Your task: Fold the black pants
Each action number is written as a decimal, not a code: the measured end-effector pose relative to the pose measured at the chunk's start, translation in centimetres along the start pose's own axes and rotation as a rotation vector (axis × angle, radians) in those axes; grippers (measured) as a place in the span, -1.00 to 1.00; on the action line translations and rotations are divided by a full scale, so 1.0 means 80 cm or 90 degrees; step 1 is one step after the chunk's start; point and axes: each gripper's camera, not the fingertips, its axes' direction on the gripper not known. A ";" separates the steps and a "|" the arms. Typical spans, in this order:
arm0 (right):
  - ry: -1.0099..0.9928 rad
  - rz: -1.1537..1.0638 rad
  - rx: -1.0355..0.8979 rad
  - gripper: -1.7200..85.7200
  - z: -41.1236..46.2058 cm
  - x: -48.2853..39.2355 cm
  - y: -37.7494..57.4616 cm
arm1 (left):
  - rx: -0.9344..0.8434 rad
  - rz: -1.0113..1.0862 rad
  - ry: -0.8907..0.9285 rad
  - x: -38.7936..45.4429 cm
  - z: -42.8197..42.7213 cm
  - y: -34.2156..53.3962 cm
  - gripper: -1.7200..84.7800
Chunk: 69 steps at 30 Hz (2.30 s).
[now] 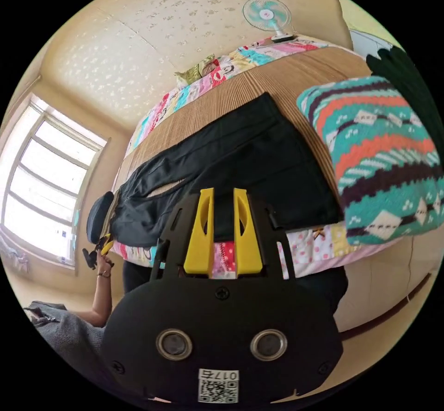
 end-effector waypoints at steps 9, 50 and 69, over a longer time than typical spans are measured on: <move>-0.129 0.188 0.032 -0.79 -0.061 0.138 0.076 | -0.090 0.000 0.022 -0.024 -0.002 -0.031 -0.87; -0.130 0.045 0.398 -0.90 -0.223 0.020 0.041 | 0.166 0.039 0.166 -0.002 -0.277 0.072 -0.97; 0.099 0.042 0.088 -0.53 0.079 -0.044 -0.297 | 0.074 0.083 0.021 0.111 -0.061 0.027 -0.67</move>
